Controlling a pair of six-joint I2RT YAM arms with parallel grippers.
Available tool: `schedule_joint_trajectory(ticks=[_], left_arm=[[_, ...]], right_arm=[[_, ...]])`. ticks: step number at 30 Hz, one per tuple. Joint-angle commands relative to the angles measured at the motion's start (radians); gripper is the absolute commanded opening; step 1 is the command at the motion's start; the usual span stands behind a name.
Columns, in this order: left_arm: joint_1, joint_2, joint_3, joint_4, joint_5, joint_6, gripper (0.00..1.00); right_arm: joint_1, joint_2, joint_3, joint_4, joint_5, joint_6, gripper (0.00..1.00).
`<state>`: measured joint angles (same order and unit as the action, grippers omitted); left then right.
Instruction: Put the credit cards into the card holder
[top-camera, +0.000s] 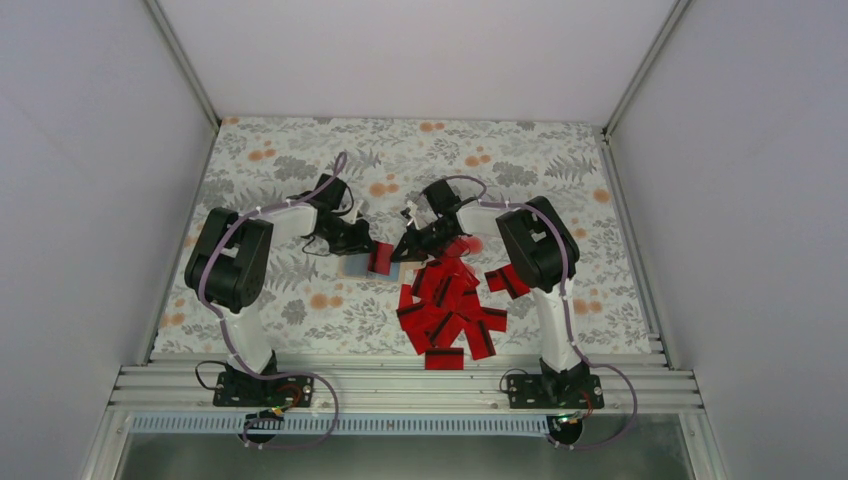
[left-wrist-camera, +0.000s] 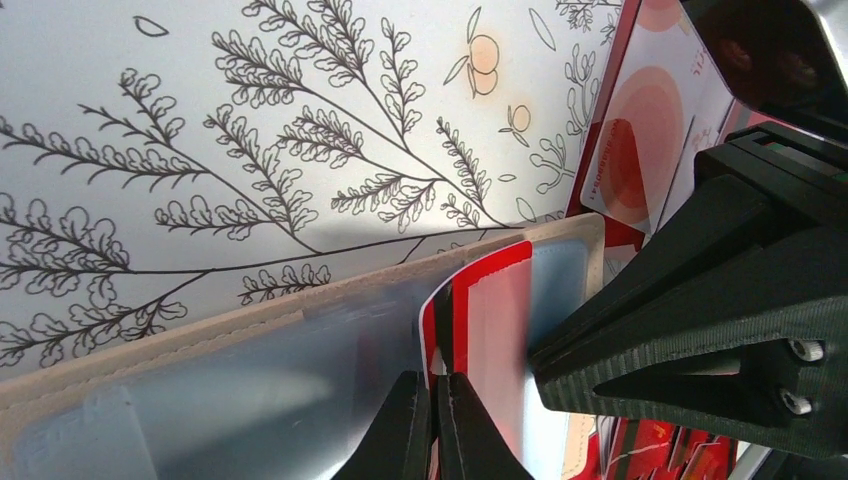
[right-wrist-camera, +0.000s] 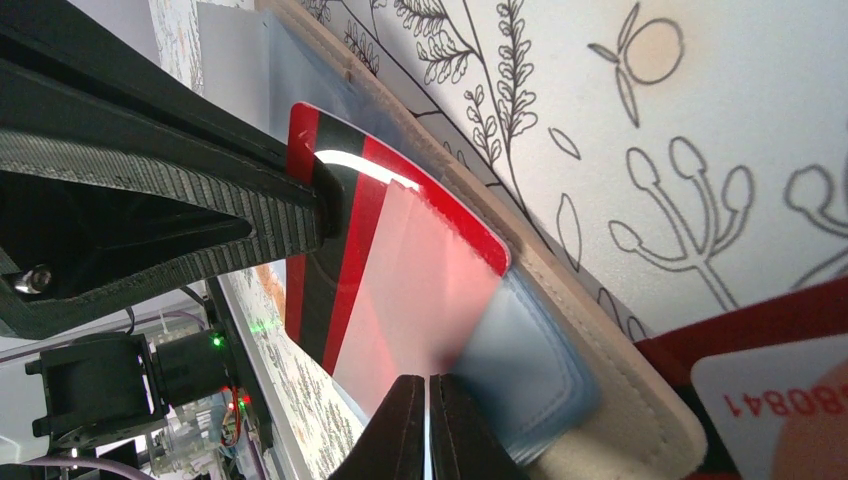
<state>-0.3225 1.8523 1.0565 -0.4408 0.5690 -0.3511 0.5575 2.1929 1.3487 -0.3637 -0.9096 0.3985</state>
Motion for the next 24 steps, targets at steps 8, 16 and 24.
schedule_joint_trajectory(ticks=[8,16,24], left_arm=[[0.001,0.01,-0.001,-0.032,0.023,0.055,0.02],[0.001,-0.001,-0.02,-0.045,0.034,0.082,0.02],[0.002,-0.006,-0.033,-0.047,0.027,0.092,0.02]], right_arm=[[0.007,0.062,-0.018,-0.065,0.215,-0.01,0.06],[0.005,0.056,-0.007,-0.075,0.223,-0.009,0.08],[-0.005,0.049,-0.006,-0.09,0.245,-0.014,0.08]])
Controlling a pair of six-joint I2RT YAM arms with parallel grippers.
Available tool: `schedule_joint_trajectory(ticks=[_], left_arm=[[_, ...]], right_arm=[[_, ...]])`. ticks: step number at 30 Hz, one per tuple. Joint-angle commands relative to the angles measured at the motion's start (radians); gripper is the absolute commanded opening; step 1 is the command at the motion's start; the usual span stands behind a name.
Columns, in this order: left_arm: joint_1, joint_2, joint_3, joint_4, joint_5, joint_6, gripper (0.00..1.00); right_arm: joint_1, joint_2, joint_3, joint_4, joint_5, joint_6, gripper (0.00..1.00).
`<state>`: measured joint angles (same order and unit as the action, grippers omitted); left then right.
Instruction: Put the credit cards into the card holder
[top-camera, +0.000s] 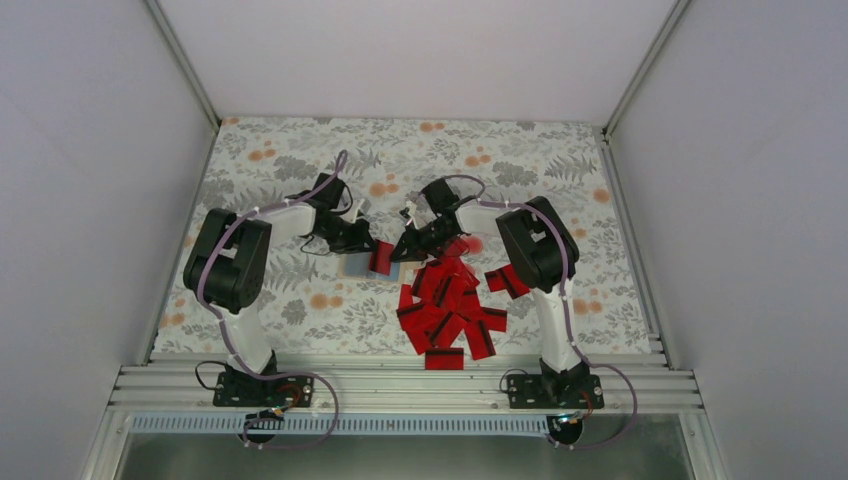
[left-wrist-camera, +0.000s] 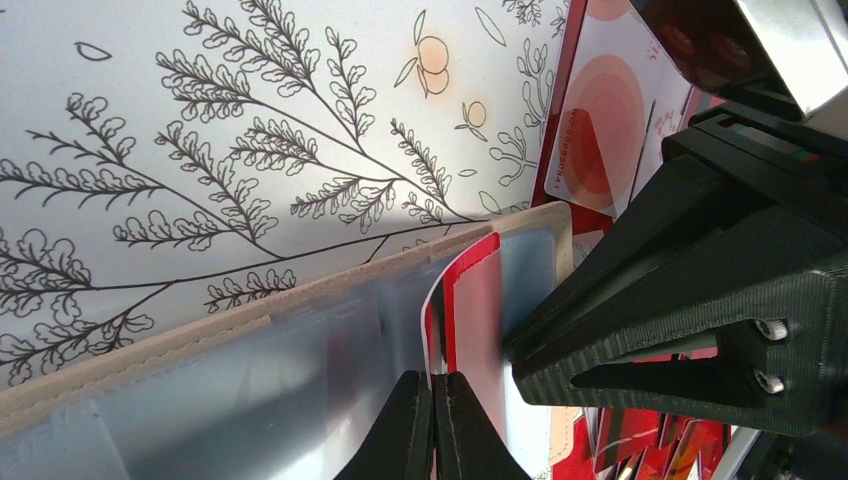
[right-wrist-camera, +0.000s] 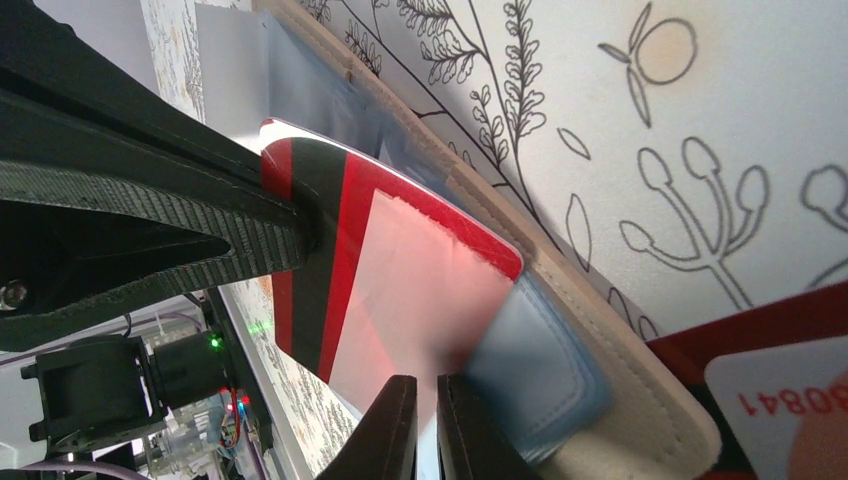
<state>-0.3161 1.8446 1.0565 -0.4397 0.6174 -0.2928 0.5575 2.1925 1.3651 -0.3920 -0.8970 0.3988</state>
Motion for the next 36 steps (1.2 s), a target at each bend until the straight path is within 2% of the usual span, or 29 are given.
schedule_joint_trajectory(ticks=[1,18,28,36], left_arm=[[-0.005,-0.003,-0.039,-0.041,-0.023,0.03,0.02],[-0.005,-0.028,-0.099,0.005,-0.022,-0.014,0.02],[-0.01,-0.011,-0.069,0.0,-0.049,-0.039,0.02],[-0.015,-0.008,-0.065,-0.002,-0.062,-0.05,0.02]], right_arm=[[-0.009,0.044,-0.026,-0.061,0.237,-0.014,0.08],[-0.029,0.008,-0.052,-0.026,0.229,0.017,0.11],[-0.062,-0.065,0.084,-0.145,0.213,-0.033,0.18],[-0.061,-0.144,-0.092,-0.063,0.182,0.016,0.19]])
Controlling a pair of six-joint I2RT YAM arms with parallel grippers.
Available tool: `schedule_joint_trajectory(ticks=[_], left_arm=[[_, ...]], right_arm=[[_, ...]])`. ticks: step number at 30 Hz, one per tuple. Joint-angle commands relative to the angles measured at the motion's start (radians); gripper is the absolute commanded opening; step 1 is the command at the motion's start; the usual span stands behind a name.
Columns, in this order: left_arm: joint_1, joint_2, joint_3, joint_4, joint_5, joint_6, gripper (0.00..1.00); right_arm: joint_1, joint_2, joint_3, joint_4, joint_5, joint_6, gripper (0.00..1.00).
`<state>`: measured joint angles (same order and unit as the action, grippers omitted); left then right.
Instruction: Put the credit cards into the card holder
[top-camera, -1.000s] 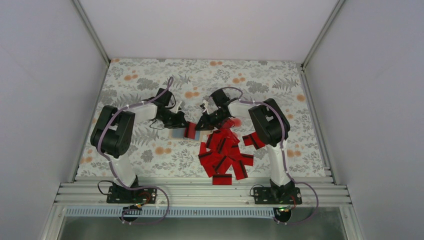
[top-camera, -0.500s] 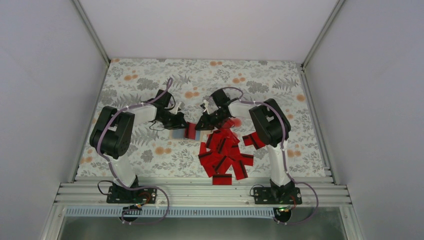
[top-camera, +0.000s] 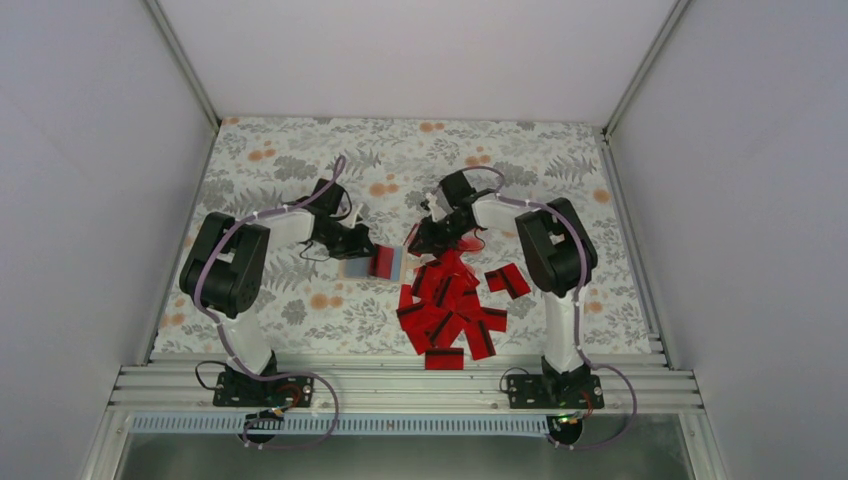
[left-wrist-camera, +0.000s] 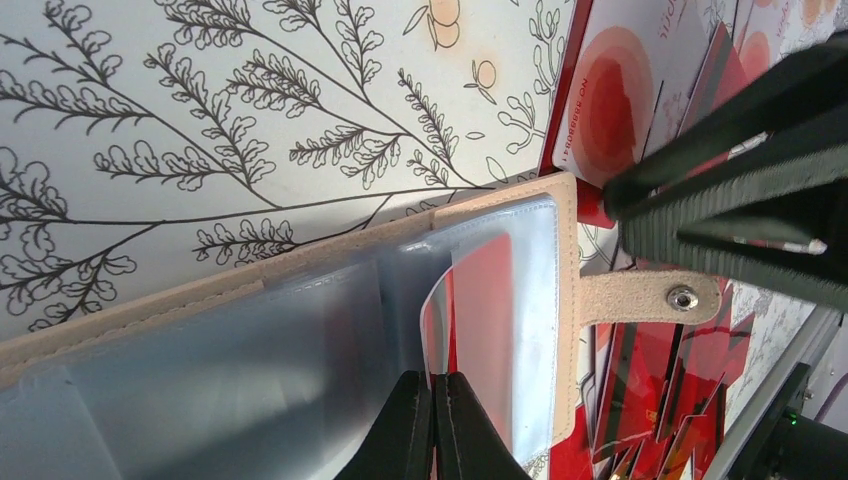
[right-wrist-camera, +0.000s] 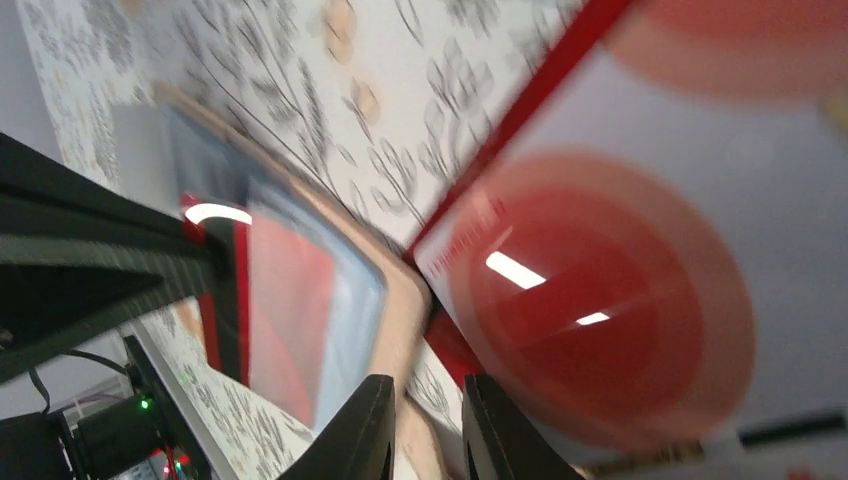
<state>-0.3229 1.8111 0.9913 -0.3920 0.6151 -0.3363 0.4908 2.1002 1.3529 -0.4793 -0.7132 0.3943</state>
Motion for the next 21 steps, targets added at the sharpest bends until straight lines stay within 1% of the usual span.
schedule_joint_trajectory(ticks=[1,4,11,16,21], left_arm=[[-0.009,0.026,0.0,-0.048,-0.06,-0.008,0.02],[-0.012,0.028,-0.002,-0.042,-0.059,-0.018,0.02],[-0.025,0.034,-0.007,-0.011,-0.05,-0.061,0.02],[-0.035,0.04,-0.027,0.048,-0.015,-0.125,0.02],[-0.047,0.053,-0.027,0.069,-0.009,-0.163,0.02]], right_arm=[[0.007,-0.054,-0.098,0.037,-0.007,0.027,0.18],[0.011,-0.04,-0.117,0.053,-0.012,0.028,0.16],[0.026,0.013,-0.098,0.079,-0.03,0.045,0.1],[0.034,0.025,-0.094,0.085,-0.034,0.049,0.08],[0.034,0.033,-0.099,0.091,-0.038,0.05,0.07]])
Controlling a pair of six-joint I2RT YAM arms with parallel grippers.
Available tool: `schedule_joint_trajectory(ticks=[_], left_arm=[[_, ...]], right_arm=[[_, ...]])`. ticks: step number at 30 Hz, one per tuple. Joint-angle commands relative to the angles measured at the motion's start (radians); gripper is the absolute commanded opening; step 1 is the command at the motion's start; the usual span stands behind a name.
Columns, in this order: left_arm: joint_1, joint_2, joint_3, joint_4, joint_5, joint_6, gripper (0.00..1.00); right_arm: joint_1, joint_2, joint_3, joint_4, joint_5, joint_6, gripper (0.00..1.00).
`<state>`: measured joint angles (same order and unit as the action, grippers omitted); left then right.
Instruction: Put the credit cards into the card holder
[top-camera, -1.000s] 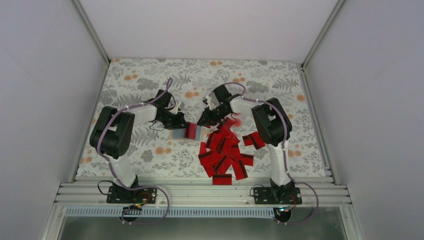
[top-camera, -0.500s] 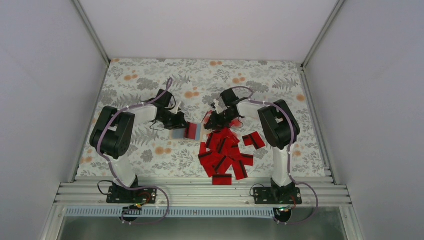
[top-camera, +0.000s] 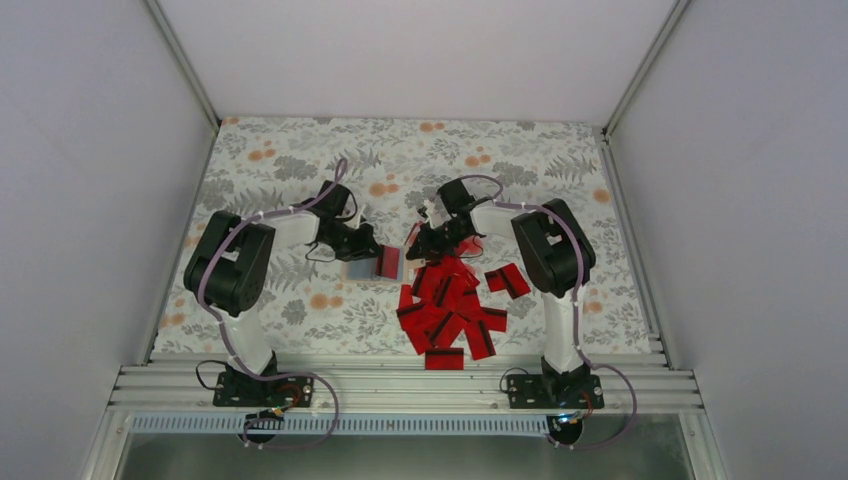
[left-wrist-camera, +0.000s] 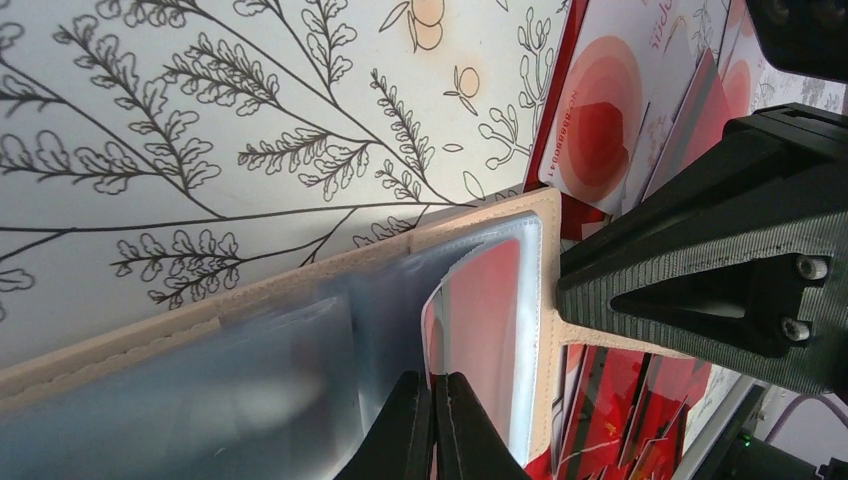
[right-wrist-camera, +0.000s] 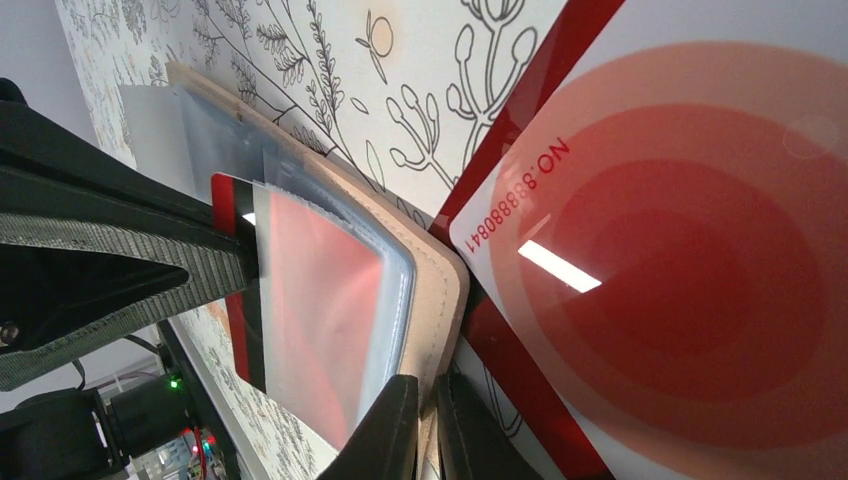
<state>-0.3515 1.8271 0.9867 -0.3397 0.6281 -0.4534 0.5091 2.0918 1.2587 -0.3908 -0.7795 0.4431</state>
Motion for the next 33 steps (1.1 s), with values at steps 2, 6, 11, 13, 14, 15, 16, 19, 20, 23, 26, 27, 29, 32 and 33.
schedule_joint_trajectory(ticks=[2,6,11,13,14,15,16,19,20,23,26,27,29,32,33], left_arm=[[-0.026,0.042,-0.019,0.018,-0.025,-0.059,0.02],[-0.041,0.042,-0.017,0.02,-0.033,-0.081,0.02],[-0.051,0.038,-0.021,0.009,-0.044,-0.091,0.03],[-0.054,0.036,-0.023,0.0,-0.05,-0.095,0.04],[-0.055,0.034,-0.023,-0.006,-0.056,-0.096,0.06],[-0.055,0.026,-0.023,-0.013,-0.065,-0.097,0.1],[-0.055,0.018,-0.022,-0.021,-0.075,-0.099,0.14],[-0.056,-0.014,-0.017,-0.054,-0.105,-0.102,0.26],[-0.058,-0.023,-0.012,-0.067,-0.115,-0.101,0.29],[-0.058,-0.047,0.01,-0.107,-0.144,-0.091,0.35],[-0.064,-0.062,0.049,-0.165,-0.182,-0.072,0.4],[-0.065,-0.067,0.059,-0.184,-0.196,-0.067,0.43],[-0.072,-0.079,0.072,-0.211,-0.216,-0.059,0.51],[-0.075,-0.102,0.08,-0.242,-0.238,-0.048,0.61],[-0.076,-0.109,0.084,-0.25,-0.244,-0.042,0.63]], right_arm=[[0.016,0.041,-0.004,0.005,0.028,0.003,0.07],[0.016,0.045,-0.002,0.01,0.028,0.009,0.07],[0.017,0.052,-0.002,0.018,0.026,0.016,0.06],[0.016,0.051,-0.002,0.019,0.027,0.016,0.06],[0.016,0.05,-0.001,0.018,0.028,0.016,0.06],[0.016,0.048,0.001,0.018,0.029,0.014,0.06],[0.016,0.046,0.001,0.017,0.028,0.013,0.06],[0.014,0.04,0.007,0.009,0.032,0.008,0.06],[0.014,0.037,0.009,0.006,0.034,0.007,0.06],[0.012,0.031,0.024,-0.008,0.034,-0.001,0.06],[0.011,0.03,0.045,-0.026,0.038,-0.008,0.06],[0.011,0.028,0.051,-0.033,0.042,-0.011,0.06],[0.011,0.024,0.066,-0.049,0.05,-0.017,0.06],[0.008,0.016,0.097,-0.08,0.068,-0.03,0.06],[0.007,0.01,0.107,-0.092,0.073,-0.036,0.06]])
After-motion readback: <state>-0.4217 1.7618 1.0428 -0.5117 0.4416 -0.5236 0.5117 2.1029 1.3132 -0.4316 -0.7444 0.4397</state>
